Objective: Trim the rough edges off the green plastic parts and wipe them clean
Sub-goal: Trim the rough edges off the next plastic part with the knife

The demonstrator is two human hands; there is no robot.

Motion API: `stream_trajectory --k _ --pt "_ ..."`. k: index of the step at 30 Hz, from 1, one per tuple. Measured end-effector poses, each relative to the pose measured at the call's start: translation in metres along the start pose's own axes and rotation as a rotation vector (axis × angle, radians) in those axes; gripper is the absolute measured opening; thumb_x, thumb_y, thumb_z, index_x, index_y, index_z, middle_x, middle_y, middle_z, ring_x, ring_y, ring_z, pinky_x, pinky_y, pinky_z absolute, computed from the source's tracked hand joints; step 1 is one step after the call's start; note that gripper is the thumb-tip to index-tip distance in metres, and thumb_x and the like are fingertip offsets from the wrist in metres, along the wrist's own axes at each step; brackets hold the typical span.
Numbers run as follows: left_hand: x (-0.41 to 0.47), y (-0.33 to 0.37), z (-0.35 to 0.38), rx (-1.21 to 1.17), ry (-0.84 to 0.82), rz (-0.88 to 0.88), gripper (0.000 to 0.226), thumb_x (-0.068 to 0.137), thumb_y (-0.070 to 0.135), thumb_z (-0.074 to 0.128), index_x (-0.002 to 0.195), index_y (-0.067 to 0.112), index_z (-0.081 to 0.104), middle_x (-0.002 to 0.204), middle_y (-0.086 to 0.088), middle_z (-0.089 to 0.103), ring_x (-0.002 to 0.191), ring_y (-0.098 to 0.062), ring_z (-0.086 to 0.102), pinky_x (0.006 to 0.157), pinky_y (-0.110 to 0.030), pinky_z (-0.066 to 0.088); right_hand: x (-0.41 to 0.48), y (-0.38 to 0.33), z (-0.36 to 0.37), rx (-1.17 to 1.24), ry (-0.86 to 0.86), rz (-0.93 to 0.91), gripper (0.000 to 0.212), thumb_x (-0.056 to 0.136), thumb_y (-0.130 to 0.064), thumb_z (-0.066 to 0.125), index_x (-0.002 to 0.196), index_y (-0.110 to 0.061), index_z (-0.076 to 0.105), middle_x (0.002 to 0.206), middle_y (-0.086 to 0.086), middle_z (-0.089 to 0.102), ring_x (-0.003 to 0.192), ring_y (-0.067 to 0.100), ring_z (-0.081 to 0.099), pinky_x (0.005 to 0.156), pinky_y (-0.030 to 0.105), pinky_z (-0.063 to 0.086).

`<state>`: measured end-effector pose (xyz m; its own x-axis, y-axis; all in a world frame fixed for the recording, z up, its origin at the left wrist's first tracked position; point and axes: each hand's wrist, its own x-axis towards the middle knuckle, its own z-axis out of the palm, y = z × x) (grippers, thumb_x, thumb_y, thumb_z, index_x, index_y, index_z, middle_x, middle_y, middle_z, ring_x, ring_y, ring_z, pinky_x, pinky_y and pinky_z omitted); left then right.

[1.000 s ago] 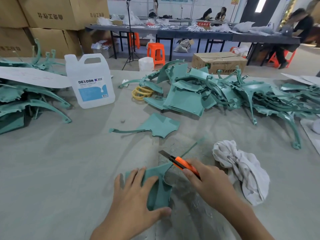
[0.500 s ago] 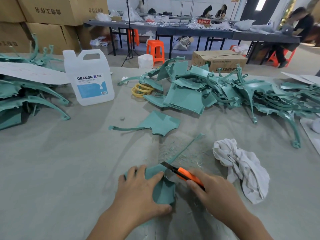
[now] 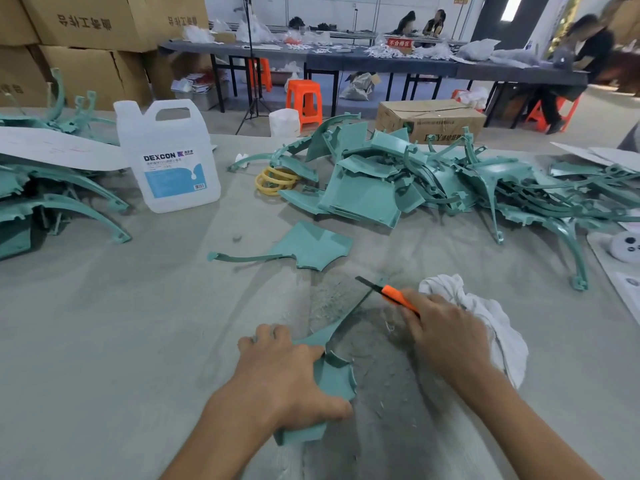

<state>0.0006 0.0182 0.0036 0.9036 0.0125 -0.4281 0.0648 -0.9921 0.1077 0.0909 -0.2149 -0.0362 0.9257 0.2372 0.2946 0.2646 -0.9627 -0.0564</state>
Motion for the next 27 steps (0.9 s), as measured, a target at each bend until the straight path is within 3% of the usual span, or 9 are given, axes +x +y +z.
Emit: stream_trajectory --k 5,10,12,15,17,20,22,25,27 --pt "0.001 0.002 -0.008 0.013 -0.039 0.025 0.097 0.051 0.094 0.045 0.139 0.052 0.041 0.12 -0.003 0.043 0.111 -0.026 0.033 0.095 -0.044 0.032 -0.012 -0.02 -0.009 0.107 0.039 -0.057 0.026 0.1 -0.056 0.048 0.118 -0.044 0.063 0.076 -0.008 0.059 0.063 0.017 0.062 0.051 0.029 0.035" --pt "0.0 0.0 -0.007 0.038 -0.021 0.027 0.093 0.051 0.093 0.045 0.135 0.053 0.043 0.112 -0.002 0.041 0.107 -0.026 0.033 0.092 -0.044 0.031 -0.022 -0.027 -0.014 0.205 -0.308 -0.149 0.033 0.098 -0.064 0.041 0.128 -0.053 0.048 0.09 -0.012 0.067 0.08 0.012 0.066 0.056 0.026 0.037" --pt "0.0 0.0 -0.006 0.048 -0.028 0.022 0.097 0.05 0.094 0.044 0.137 0.052 0.042 0.12 -0.003 0.043 0.112 -0.027 0.034 0.095 -0.045 0.031 -0.009 -0.014 -0.02 0.103 -0.266 -0.073 0.034 0.102 -0.061 0.037 0.129 -0.049 0.054 0.093 -0.013 0.066 0.08 0.01 0.064 0.057 0.021 0.042" --pt "0.0 0.001 -0.005 0.051 -0.032 0.027 0.097 0.051 0.094 0.045 0.138 0.051 0.043 0.12 -0.003 0.043 0.11 -0.026 0.033 0.096 -0.045 0.032 0.001 0.002 -0.026 0.034 -0.157 0.06 0.038 0.101 -0.06 0.034 0.125 -0.043 0.058 0.1 -0.012 0.065 0.087 0.016 0.067 0.071 0.035 0.054" --pt "0.001 0.001 -0.006 0.045 -0.03 0.031 0.097 0.05 0.094 0.044 0.137 0.051 0.043 0.115 -0.003 0.042 0.105 -0.025 0.032 0.094 -0.045 0.032 -0.008 -0.006 -0.024 0.086 -0.103 -0.039 0.035 0.101 -0.061 0.037 0.125 -0.045 0.056 0.088 -0.014 0.061 0.076 0.011 0.064 0.063 0.031 0.051" --pt "0.002 0.0 -0.007 0.038 -0.023 0.028 0.095 0.049 0.094 0.044 0.135 0.052 0.045 0.107 -0.001 0.038 0.099 -0.024 0.03 0.093 -0.044 0.033 -0.025 -0.024 -0.021 0.26 -0.325 -0.2 0.034 0.097 -0.064 0.041 0.126 -0.051 0.051 0.084 -0.016 0.063 0.076 0.008 0.063 0.063 0.029 0.048" --pt "0.002 0.0 -0.006 0.044 -0.032 0.024 0.097 0.049 0.094 0.044 0.138 0.054 0.041 0.116 -0.002 0.042 0.107 -0.025 0.033 0.095 -0.044 0.033 -0.017 -0.017 -0.022 0.265 -0.42 -0.115 0.027 0.1 -0.06 0.045 0.121 -0.048 0.057 0.089 -0.014 0.066 0.082 0.012 0.065 0.072 0.034 0.053" --pt "0.001 0.0 -0.004 0.053 -0.035 0.019 0.101 0.05 0.094 0.044 0.142 0.053 0.036 0.126 -0.003 0.043 0.115 -0.027 0.035 0.097 -0.045 0.033 0.002 0.002 -0.026 0.081 -0.238 0.081 0.032 0.102 -0.06 0.039 0.116 -0.041 0.06 0.099 -0.01 0.066 0.087 0.016 0.066 0.076 0.038 0.055" --pt "0.001 0.002 -0.004 0.052 -0.026 0.022 0.099 0.051 0.094 0.045 0.141 0.054 0.038 0.124 -0.003 0.044 0.112 -0.026 0.035 0.097 -0.045 0.033 -0.002 -0.001 -0.023 0.033 -0.136 0.035 0.034 0.101 -0.062 0.035 0.117 -0.042 0.057 0.097 -0.011 0.064 0.084 0.014 0.065 0.07 0.033 0.051"
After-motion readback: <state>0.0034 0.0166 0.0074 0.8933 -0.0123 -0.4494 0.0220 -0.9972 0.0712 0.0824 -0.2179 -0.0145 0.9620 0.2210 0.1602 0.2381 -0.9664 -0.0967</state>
